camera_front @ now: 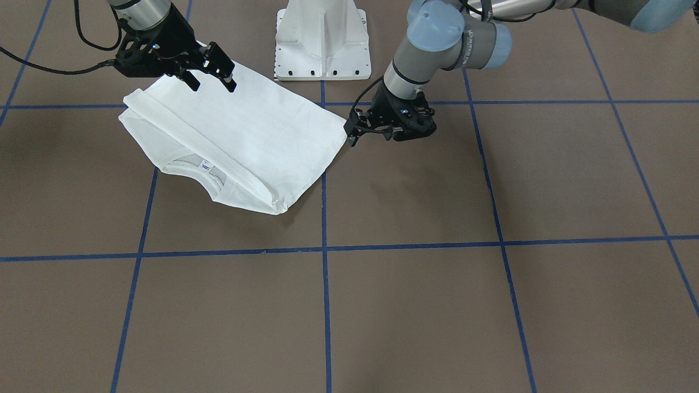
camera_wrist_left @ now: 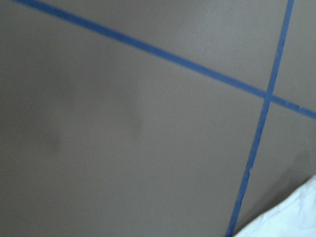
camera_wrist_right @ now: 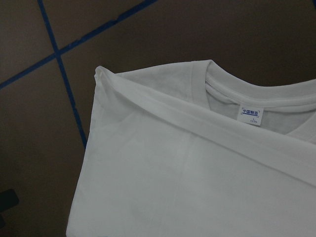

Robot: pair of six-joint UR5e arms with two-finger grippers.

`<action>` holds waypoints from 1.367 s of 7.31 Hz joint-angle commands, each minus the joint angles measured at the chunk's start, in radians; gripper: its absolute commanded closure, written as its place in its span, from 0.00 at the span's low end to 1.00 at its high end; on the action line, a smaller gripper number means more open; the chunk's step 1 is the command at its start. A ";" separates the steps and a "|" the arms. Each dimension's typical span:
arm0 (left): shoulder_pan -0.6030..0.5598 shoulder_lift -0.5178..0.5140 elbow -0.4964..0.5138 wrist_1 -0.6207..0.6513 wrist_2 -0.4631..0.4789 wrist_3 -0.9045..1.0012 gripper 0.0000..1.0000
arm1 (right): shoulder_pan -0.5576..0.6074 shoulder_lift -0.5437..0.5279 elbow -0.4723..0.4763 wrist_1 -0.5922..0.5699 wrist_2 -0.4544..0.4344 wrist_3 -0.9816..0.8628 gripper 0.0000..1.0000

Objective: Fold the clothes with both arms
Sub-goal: 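Push the shirt corner away from the robot with the left gripper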

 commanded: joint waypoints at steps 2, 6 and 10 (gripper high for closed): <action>0.146 -0.003 0.016 -0.001 0.044 -0.102 0.02 | 0.049 0.034 -0.007 0.001 0.004 -0.004 0.00; 0.143 -0.019 0.062 -0.025 0.080 -0.090 0.06 | 0.052 0.032 -0.036 0.003 0.001 -0.004 0.00; 0.141 -0.026 0.088 -0.070 0.080 -0.098 0.27 | 0.062 0.031 -0.041 0.003 0.004 -0.005 0.00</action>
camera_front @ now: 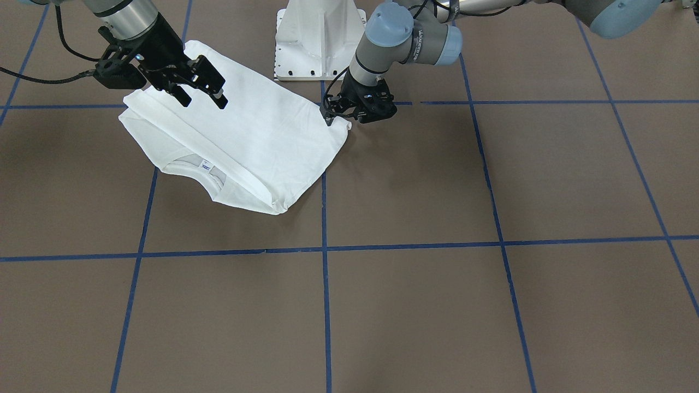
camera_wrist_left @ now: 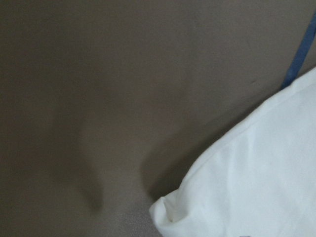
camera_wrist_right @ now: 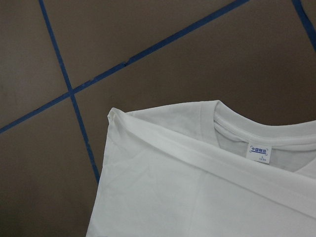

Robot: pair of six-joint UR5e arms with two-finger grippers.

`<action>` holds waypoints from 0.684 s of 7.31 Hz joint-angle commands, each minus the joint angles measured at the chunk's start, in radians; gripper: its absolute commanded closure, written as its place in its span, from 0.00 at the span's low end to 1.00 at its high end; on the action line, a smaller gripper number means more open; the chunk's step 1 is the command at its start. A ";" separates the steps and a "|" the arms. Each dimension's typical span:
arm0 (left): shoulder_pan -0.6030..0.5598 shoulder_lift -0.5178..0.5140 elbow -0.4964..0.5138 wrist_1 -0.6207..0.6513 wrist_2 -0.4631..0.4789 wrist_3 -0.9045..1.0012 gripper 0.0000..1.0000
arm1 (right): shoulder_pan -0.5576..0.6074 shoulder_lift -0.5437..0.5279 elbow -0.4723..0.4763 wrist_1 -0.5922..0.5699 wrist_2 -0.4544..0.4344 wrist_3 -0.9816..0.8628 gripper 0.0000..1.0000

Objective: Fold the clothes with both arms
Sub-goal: 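Push the shirt corner away from the robot with the left gripper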

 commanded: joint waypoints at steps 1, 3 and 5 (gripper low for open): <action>-0.001 -0.001 0.005 -0.004 0.002 -0.001 0.42 | 0.002 -0.002 -0.002 0.001 0.001 -0.001 0.00; -0.003 0.000 0.005 -0.004 0.004 0.007 0.84 | 0.002 -0.002 -0.002 0.001 0.001 -0.001 0.00; -0.016 0.000 0.005 -0.008 0.004 0.012 1.00 | 0.007 -0.004 -0.002 0.000 0.001 -0.001 0.00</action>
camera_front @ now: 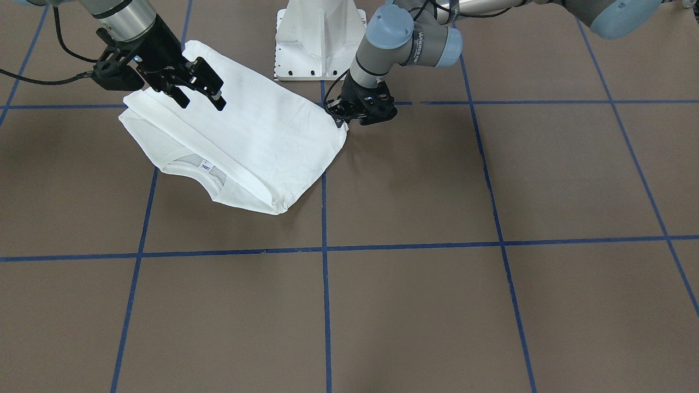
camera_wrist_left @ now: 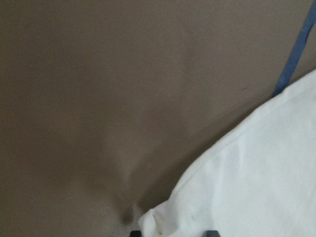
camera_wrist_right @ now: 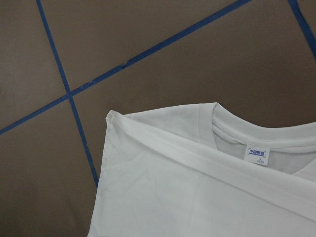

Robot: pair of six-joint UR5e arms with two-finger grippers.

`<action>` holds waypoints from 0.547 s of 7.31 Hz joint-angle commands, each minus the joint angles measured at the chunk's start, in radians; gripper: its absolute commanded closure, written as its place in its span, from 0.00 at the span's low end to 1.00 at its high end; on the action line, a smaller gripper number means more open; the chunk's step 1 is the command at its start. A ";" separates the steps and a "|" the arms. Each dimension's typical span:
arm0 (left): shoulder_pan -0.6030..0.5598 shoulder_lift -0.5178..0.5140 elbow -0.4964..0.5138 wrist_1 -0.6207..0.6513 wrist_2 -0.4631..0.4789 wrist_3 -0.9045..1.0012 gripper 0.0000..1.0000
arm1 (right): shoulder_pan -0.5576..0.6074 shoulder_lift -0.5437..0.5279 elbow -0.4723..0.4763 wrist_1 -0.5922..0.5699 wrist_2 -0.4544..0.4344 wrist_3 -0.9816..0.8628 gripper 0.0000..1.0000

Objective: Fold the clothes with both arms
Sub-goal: 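Push the shirt corner away from the robot with the left gripper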

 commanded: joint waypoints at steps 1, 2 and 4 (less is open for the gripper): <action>-0.035 0.000 -0.003 -0.018 -0.004 0.003 1.00 | 0.001 0.000 0.000 0.000 0.000 0.000 0.00; -0.072 0.000 -0.002 -0.015 -0.008 0.003 1.00 | 0.001 0.002 0.000 0.000 0.000 0.000 0.00; -0.157 0.003 0.000 0.002 -0.011 0.073 1.00 | 0.001 0.002 0.000 0.000 0.000 0.000 0.00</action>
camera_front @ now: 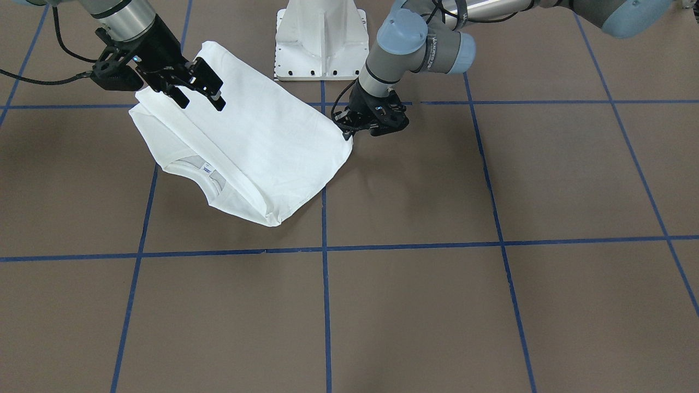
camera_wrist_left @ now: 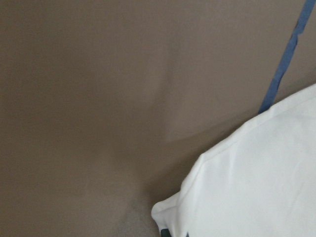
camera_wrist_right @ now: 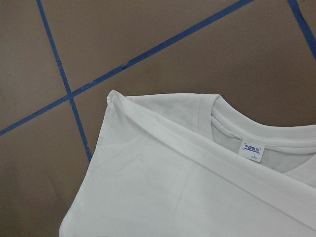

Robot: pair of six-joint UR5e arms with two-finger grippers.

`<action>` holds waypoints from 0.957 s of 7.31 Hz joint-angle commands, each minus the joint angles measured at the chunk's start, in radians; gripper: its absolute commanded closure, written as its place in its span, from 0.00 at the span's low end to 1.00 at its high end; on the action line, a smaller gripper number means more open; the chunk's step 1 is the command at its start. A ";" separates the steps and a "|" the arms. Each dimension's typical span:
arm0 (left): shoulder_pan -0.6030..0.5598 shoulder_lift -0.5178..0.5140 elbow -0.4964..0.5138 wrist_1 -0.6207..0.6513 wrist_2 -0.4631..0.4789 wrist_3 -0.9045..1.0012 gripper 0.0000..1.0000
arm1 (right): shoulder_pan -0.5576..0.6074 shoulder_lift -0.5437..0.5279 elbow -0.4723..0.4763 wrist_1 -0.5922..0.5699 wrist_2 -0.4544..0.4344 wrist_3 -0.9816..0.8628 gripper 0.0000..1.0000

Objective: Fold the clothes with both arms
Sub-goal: 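Push the shirt corner away from the robot with the left gripper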

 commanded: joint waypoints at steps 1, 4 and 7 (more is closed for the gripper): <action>-0.099 0.002 0.010 0.028 -0.002 0.086 1.00 | 0.000 0.002 -0.001 0.000 0.000 0.000 0.00; -0.225 -0.043 0.154 0.013 0.000 0.239 1.00 | -0.002 0.005 -0.002 0.000 0.000 0.002 0.00; -0.329 -0.181 0.459 -0.176 0.004 0.344 1.00 | -0.003 0.005 -0.002 0.002 0.000 0.002 0.00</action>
